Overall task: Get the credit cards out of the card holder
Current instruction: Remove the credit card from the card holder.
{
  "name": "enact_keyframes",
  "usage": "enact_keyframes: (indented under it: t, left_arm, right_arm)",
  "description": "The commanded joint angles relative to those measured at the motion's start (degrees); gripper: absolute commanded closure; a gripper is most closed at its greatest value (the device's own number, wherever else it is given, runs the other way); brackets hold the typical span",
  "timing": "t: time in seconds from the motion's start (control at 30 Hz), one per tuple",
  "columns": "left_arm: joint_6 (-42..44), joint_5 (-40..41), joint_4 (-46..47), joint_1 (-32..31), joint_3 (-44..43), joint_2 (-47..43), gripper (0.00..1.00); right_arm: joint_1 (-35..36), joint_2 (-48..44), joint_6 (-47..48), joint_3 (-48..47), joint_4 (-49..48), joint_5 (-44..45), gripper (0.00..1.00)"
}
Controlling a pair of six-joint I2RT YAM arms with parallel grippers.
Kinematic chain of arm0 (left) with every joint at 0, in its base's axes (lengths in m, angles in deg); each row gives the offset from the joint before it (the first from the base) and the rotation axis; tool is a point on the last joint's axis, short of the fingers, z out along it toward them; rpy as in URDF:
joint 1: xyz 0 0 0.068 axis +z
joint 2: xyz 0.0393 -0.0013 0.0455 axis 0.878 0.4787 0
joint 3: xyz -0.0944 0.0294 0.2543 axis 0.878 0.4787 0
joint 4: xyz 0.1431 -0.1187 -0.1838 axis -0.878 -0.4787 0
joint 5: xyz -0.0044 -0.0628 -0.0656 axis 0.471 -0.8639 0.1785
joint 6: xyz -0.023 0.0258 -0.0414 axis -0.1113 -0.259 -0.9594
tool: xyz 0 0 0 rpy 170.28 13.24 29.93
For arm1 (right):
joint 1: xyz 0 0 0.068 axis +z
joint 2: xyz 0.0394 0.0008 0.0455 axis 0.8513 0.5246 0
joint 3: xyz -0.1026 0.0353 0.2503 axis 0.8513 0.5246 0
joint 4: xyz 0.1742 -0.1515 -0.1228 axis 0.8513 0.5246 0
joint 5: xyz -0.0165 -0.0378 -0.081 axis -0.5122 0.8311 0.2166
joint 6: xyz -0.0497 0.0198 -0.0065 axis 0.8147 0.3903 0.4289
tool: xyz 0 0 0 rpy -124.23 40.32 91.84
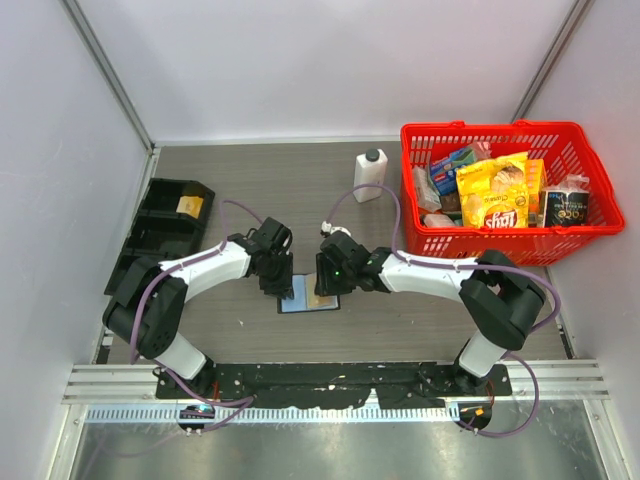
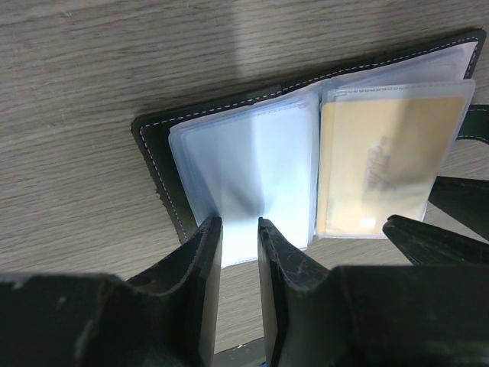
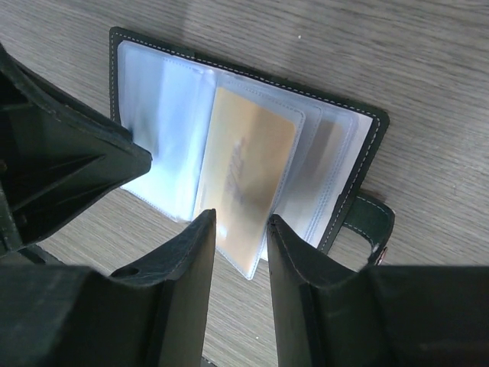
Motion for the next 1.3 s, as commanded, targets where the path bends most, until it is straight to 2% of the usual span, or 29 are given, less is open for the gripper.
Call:
enact_keyframes:
  t: [0.0, 0.23, 0.53, 0.93, 1.03, 1.2, 1.27]
  left_arm:
    - [0.81, -0.78, -0.46, 0.07, 0.01, 0.6, 0.71]
    - [0.99, -1.22, -0.37, 0.07, -0.08, 0.59, 0.71]
    - [0.81, -1.84, 0.16, -0.01, 0.36, 0.24, 0.71]
    - [-0.42, -1.22, 1.3, 1.04, 2.21, -2.48, 0.72]
    - [-1.21, -1.66, 2.09, 2.62, 3.52, -4.67, 0.71]
    - [-3.49, -1.4, 3.5, 4.64, 5.81, -9.33, 0.68]
    - [-4.63, -0.7, 4.02, 5.34, 6.86, -11.43, 0.66]
  right_arm:
    - [0.77, -1.22, 1.26, -3.18, 0.16, 0.11, 0.62]
    - [2.0, -0.26, 3.89, -7.04, 3.77, -0.76, 0.64]
    - [2.7, 0.62, 4.25, -6.96, -0.62, -6.03, 0.66]
    - [2.71, 2.03, 3.98, -6.34, -1.94, -6.12, 0.63]
    - [2.79, 2.55, 3.9, -6.43, -3.79, -9.45, 0.6]
    - [2.7, 2.91, 4.77, -6.34, -8.44, -13.94, 0.45]
    - [2.7, 3.17, 4.86, -5.9, -9.5, -15.17, 0.42]
